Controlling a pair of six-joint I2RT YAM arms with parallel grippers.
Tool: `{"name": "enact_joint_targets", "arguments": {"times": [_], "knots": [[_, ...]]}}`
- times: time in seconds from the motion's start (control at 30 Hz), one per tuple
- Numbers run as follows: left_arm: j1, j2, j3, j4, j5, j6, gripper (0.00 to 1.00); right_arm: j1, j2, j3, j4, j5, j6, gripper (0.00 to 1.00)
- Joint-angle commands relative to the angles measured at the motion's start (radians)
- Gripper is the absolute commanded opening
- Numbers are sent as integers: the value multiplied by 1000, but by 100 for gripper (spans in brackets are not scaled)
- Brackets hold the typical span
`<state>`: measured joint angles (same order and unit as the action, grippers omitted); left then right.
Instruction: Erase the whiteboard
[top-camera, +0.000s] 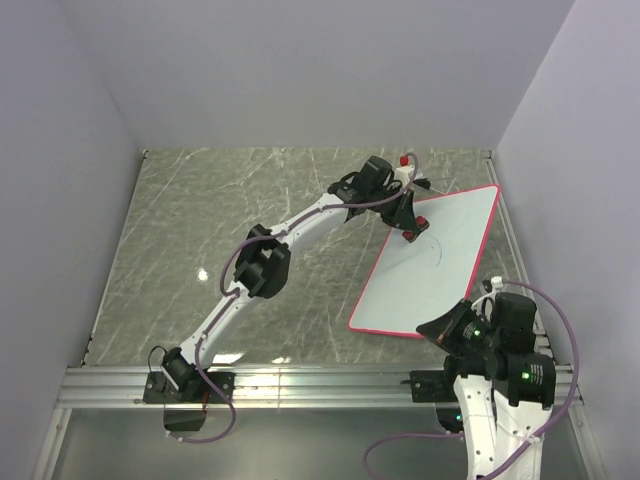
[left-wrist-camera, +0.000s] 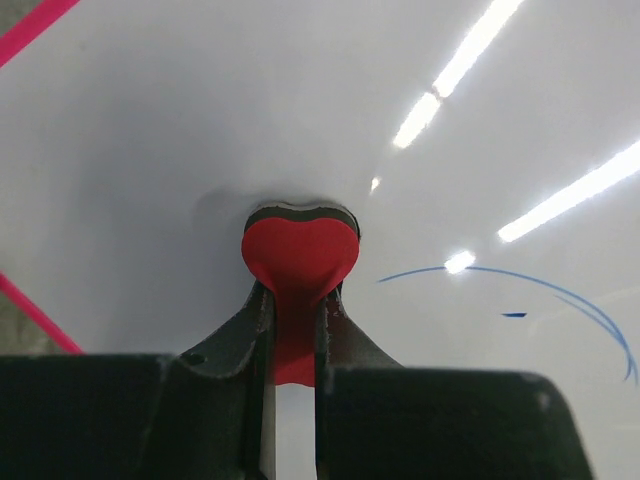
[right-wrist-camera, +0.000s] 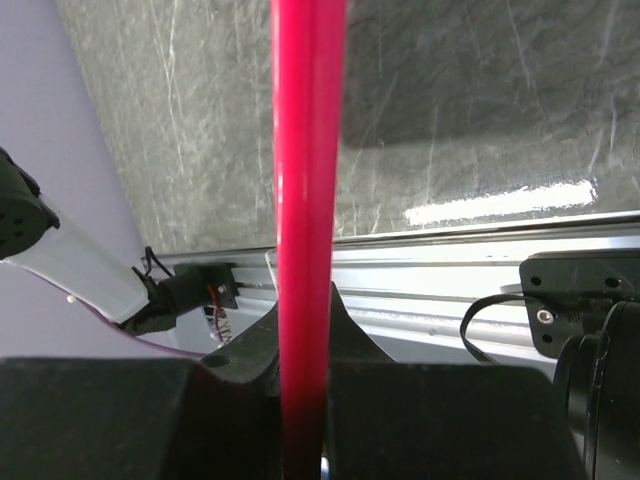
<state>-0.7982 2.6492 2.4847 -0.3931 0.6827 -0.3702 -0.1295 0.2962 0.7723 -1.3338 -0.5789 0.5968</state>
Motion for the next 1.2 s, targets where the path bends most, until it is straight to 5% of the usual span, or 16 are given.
{"name": "enact_joint_targets", "arguments": {"times": [0.0, 0.33, 0.67, 0.87, 1.03, 1.17], "knots": [[-24, 97, -30, -170, -45, 79, 0, 41, -8, 62, -110, -262, -54, 0], [-35, 74, -67, -198, 106, 80, 0, 41, 3, 55, -96, -222, -77, 0], [-214, -101, -29, 117, 205, -102, 0, 41, 17, 21, -104, -200, -121, 0], [-308, -144, -36, -7, 198, -6, 0, 41, 17, 21, -108, -179, -118, 0], [-371, -260, -226, -173, 97, 172, 0, 41, 35, 25, -100, -168, -121, 0], [-375, -302, -337, -191, -4, 175, 0, 41, 26, 13, -91, -170, -111, 0]]}}
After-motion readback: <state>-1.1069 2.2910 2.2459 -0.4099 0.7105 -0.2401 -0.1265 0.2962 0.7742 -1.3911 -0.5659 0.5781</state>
